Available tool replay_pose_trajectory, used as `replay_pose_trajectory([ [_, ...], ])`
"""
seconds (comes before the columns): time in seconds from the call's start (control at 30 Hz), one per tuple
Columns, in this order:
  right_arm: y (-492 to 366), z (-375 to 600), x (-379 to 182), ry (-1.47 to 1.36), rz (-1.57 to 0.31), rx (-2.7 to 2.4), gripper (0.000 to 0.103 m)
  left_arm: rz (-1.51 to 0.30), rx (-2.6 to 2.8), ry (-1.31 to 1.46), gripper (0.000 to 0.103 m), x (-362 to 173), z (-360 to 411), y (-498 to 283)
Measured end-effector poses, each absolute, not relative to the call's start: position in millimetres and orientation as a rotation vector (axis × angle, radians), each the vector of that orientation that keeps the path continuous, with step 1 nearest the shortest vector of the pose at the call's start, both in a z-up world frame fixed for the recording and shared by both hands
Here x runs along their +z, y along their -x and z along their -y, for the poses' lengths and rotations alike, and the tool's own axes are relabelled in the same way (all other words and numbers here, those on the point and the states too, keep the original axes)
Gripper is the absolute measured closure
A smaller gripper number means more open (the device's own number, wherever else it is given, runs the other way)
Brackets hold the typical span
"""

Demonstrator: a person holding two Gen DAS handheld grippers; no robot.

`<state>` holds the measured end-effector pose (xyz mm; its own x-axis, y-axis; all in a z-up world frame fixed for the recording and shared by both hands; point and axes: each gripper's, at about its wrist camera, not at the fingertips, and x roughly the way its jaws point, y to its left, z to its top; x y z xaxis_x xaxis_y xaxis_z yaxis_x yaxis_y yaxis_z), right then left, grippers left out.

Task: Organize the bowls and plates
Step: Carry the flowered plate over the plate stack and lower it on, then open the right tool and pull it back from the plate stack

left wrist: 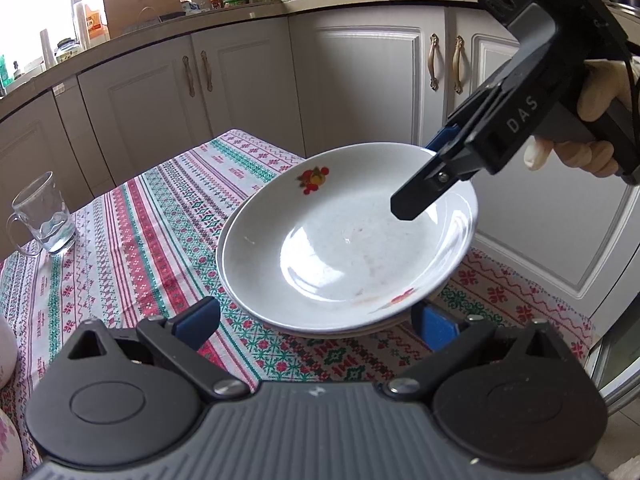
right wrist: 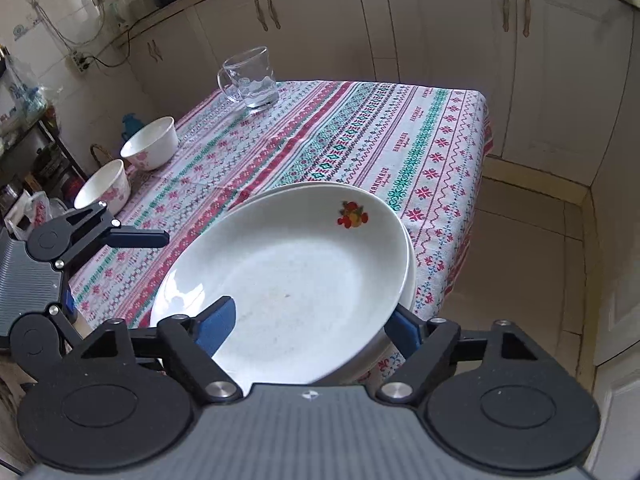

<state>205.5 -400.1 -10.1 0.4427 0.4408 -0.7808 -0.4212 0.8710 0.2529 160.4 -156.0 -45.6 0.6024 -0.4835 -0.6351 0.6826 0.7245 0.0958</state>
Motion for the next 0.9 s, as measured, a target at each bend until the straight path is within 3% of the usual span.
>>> replay_pose_trajectory([
  [0.37, -198.3, 383.5, -11.1, 0.058, -1.000, 0.491, 0.006, -0.621, -0.687, -0.327, 0.002, -44.5, 147.2, -156.5],
  [0.57, -193.9, 377.3, -16.9, 0.098, -1.027, 0.446, 0.005, -0.616, -0.689, -0.320, 0.002, -43.3, 141.7, -152.5],
  [0.67, -188.1, 371.6, -12.3, 0.119, -1.006, 0.445, 0.000, -0.613, -0.687, -0.312, 0.002, -41.4, 138.5, -150.5],
  [0.9, -168.1, 344.6, 2.5, 0.250, -0.904, 0.397, 0.000, -0.595, -0.686, -0.284, 0.002, -34.3, 124.6, -143.9],
])
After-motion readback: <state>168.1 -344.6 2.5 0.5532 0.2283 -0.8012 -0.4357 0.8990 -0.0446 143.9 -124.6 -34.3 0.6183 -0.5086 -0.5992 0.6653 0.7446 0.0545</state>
